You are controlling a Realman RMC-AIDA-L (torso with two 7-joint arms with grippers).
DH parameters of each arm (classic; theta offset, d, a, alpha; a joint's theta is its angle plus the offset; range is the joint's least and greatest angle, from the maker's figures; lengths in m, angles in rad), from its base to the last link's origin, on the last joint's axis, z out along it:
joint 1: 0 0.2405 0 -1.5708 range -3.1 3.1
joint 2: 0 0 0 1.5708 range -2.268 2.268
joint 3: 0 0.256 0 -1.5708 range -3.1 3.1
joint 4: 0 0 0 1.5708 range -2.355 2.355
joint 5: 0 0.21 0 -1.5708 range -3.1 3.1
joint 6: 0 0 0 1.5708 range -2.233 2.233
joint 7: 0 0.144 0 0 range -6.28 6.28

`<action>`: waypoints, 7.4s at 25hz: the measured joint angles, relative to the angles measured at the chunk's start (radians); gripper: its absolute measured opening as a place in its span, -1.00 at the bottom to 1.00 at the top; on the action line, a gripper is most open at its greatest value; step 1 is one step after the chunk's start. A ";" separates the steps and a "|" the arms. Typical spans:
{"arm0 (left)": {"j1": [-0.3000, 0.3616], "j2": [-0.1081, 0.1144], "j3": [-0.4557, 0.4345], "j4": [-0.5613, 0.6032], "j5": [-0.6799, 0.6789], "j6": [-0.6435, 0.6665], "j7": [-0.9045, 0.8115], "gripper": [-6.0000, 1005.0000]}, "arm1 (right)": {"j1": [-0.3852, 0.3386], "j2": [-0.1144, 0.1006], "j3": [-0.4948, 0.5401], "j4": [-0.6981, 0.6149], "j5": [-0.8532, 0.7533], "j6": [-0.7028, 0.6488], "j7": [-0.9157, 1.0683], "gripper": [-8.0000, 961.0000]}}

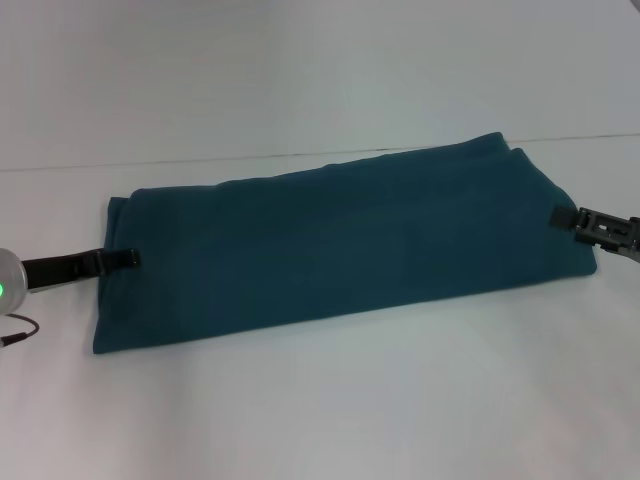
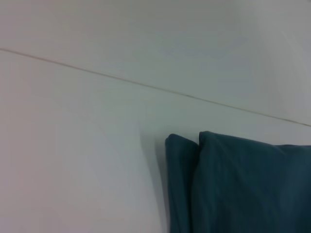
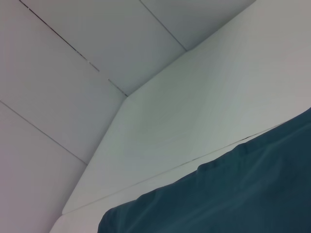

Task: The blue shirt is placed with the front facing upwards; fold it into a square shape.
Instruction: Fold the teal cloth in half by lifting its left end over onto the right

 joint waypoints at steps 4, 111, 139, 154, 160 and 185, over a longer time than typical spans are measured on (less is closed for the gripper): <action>-0.001 -0.005 0.000 -0.002 0.001 0.000 -0.001 0.71 | 0.000 0.000 0.000 0.000 0.000 0.000 0.000 0.94; 0.024 0.128 -0.264 -0.003 -0.093 0.179 -0.084 -0.89 | 0.020 -0.006 0.045 0.028 0.000 0.053 0.003 0.94; -0.022 0.113 -0.256 0.201 -0.115 0.468 -0.193 -0.90 | 0.017 -0.009 0.045 0.041 0.000 0.055 -0.001 0.93; -0.135 0.056 0.020 0.371 -0.093 0.483 -0.344 -0.89 | 0.010 -0.007 0.045 0.041 0.000 0.057 -0.010 0.93; -0.209 0.035 0.060 0.357 -0.093 0.470 -0.350 -0.89 | 0.008 -0.004 0.045 0.041 0.000 0.056 -0.014 0.93; -0.330 -0.093 0.251 0.164 -0.106 0.087 -0.345 -0.89 | 0.015 0.000 0.038 0.054 0.000 0.050 -0.014 0.94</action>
